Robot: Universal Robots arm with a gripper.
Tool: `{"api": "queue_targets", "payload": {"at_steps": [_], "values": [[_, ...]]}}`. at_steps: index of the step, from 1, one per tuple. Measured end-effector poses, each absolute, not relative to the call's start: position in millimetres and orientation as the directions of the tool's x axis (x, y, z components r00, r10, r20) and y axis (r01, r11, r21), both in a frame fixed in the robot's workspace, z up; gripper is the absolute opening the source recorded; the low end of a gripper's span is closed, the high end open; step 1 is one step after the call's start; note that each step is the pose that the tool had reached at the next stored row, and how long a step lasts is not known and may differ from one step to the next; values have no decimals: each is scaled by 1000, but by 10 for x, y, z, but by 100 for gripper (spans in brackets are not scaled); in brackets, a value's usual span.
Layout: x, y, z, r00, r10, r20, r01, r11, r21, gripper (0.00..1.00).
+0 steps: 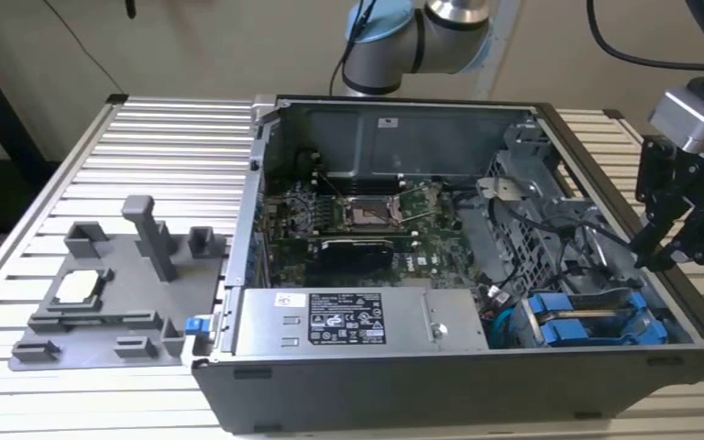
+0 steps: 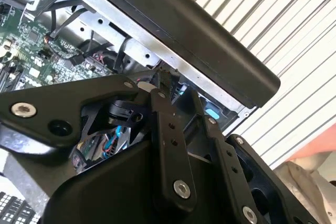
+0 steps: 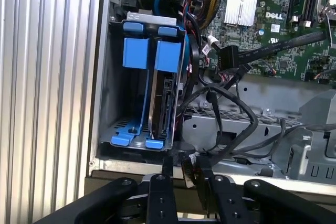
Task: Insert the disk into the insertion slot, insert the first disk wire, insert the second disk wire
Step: 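Insert the first disk wire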
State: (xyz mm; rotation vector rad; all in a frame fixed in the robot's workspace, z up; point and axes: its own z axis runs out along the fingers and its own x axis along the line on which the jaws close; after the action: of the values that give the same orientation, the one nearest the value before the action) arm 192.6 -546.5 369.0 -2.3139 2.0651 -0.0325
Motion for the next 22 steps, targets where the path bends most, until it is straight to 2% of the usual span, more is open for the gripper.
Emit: {"api": "queue_targets", "payload": {"at_steps": [5,6,22], "values": [[1929,-5465,3688,116,-993,-11,-992,-115,-44,29],[1929,-5465,3687,116,-993,-11,-992,-116,-44,22],[1852,-5514,3687,116,-993,-15,-992,-116,-45,19]]}}
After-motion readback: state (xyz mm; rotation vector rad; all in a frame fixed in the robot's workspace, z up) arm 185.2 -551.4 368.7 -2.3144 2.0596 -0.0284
